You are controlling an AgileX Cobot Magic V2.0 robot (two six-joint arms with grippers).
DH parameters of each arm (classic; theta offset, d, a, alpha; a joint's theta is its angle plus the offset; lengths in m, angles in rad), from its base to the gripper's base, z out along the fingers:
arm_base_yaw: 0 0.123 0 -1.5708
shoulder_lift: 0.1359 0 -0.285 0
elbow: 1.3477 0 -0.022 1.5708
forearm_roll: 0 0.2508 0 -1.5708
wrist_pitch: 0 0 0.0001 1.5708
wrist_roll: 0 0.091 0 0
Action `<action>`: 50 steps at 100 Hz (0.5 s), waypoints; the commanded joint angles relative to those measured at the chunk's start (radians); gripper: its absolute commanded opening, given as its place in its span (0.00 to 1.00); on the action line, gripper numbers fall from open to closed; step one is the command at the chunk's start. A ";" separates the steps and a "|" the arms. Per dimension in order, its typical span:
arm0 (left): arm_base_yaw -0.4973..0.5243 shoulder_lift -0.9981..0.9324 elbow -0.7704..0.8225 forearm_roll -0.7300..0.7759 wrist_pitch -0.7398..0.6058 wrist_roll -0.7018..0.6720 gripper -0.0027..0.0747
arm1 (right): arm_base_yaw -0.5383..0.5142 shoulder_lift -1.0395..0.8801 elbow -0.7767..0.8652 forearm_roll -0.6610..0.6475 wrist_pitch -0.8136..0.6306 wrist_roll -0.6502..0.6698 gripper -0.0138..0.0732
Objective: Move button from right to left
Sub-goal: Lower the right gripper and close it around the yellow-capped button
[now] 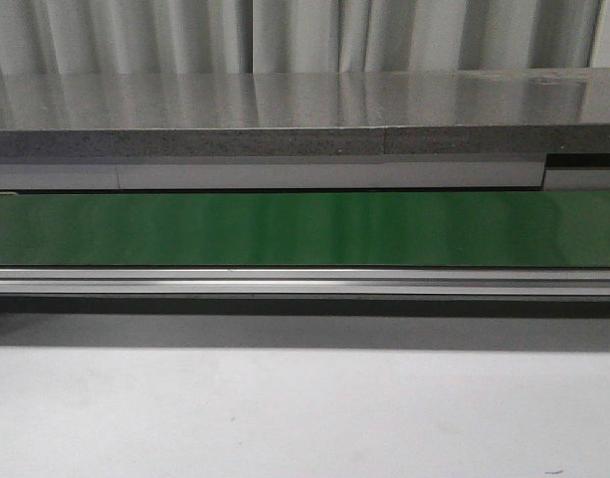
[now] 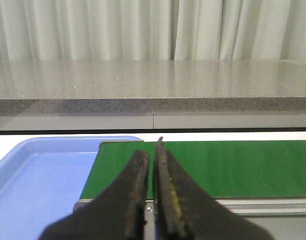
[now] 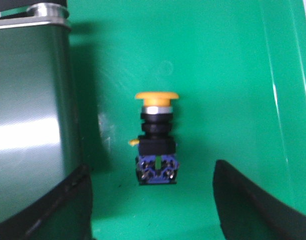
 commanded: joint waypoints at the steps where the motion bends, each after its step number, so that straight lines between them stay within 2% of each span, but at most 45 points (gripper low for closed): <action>1: 0.002 -0.036 0.041 -0.007 -0.081 -0.012 0.04 | -0.033 -0.009 -0.060 0.038 -0.039 -0.076 0.71; 29: 0.002 -0.036 0.041 -0.007 -0.081 -0.012 0.04 | -0.074 0.062 -0.107 0.047 -0.034 -0.188 0.71; 50: 0.002 -0.036 0.041 -0.007 -0.081 -0.012 0.04 | -0.074 0.117 -0.107 0.121 0.014 -0.278 0.71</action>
